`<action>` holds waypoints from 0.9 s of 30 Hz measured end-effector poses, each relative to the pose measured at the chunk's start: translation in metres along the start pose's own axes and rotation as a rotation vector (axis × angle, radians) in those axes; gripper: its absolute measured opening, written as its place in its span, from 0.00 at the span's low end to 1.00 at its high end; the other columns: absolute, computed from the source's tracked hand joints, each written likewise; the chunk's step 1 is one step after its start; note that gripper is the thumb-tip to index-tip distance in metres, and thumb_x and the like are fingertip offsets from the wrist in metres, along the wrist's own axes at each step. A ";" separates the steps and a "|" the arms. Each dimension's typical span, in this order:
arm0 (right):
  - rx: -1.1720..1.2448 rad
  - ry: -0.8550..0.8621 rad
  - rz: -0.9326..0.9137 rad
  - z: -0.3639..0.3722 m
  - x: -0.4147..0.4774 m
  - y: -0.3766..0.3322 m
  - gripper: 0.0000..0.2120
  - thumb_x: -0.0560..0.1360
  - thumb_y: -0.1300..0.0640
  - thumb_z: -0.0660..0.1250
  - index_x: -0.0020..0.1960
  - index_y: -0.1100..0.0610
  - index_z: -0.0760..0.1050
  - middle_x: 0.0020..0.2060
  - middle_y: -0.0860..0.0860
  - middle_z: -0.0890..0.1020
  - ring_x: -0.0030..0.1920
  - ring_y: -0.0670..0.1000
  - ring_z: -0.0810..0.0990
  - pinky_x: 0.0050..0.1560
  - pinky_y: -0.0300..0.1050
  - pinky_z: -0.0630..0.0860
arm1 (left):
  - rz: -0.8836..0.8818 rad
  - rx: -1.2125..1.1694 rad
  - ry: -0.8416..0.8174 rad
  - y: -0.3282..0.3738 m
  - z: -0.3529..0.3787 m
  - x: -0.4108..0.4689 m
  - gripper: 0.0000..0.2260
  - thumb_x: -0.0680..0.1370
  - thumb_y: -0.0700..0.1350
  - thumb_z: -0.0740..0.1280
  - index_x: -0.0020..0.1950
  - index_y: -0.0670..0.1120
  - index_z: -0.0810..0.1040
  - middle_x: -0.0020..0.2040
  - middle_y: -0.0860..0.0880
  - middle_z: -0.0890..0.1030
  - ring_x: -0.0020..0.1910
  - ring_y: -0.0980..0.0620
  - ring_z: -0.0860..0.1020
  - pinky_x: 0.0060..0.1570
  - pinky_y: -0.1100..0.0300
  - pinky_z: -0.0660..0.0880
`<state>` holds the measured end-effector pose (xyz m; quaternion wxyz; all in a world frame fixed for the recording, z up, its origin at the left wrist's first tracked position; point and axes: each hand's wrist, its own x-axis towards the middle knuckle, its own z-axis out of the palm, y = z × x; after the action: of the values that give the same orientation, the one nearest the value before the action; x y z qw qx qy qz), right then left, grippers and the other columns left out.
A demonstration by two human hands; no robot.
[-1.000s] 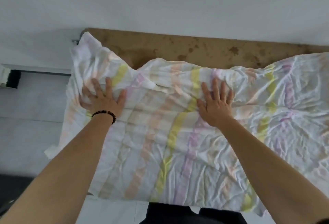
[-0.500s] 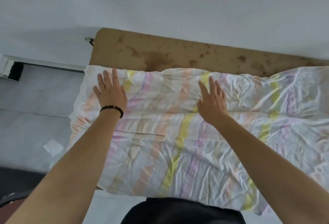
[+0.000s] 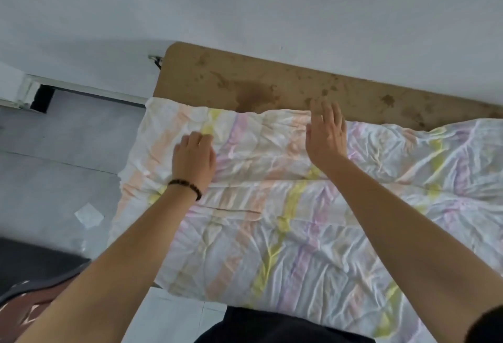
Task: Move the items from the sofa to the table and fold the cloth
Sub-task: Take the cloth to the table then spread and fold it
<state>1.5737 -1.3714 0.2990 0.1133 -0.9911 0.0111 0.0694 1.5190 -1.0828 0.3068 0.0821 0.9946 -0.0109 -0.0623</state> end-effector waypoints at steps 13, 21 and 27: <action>-0.003 0.167 -0.254 -0.055 -0.056 0.073 0.13 0.67 0.75 0.67 0.44 0.60 0.76 0.39 0.55 0.74 0.28 0.53 0.69 0.25 0.39 0.62 | 0.413 -0.100 -0.280 0.124 -0.009 0.088 0.12 0.76 0.36 0.62 0.54 0.48 0.79 0.47 0.47 0.81 0.46 0.46 0.78 0.39 0.57 0.69; -0.078 0.210 -0.176 -0.104 -0.048 0.101 0.11 0.68 0.66 0.72 0.48 0.57 0.76 0.39 0.52 0.79 0.29 0.58 0.77 0.26 0.40 0.65 | 0.298 0.022 -0.242 0.113 -0.107 0.077 0.13 0.75 0.59 0.67 0.41 0.52 0.71 0.37 0.54 0.74 0.38 0.51 0.73 0.35 0.59 0.65; -0.149 0.172 -0.102 -0.137 -0.035 0.114 0.06 0.74 0.54 0.71 0.51 0.54 0.80 0.42 0.54 0.83 0.45 0.60 0.81 0.41 0.47 0.71 | 0.130 0.161 -0.401 0.093 -0.156 0.059 0.27 0.72 0.70 0.60 0.33 0.47 0.71 0.35 0.49 0.75 0.34 0.50 0.74 0.33 0.58 0.67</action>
<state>1.5533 -1.5133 0.4111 0.0413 -0.9983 -0.0348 -0.0209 1.5959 -1.1511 0.4674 0.0027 0.9628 -0.0961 -0.2525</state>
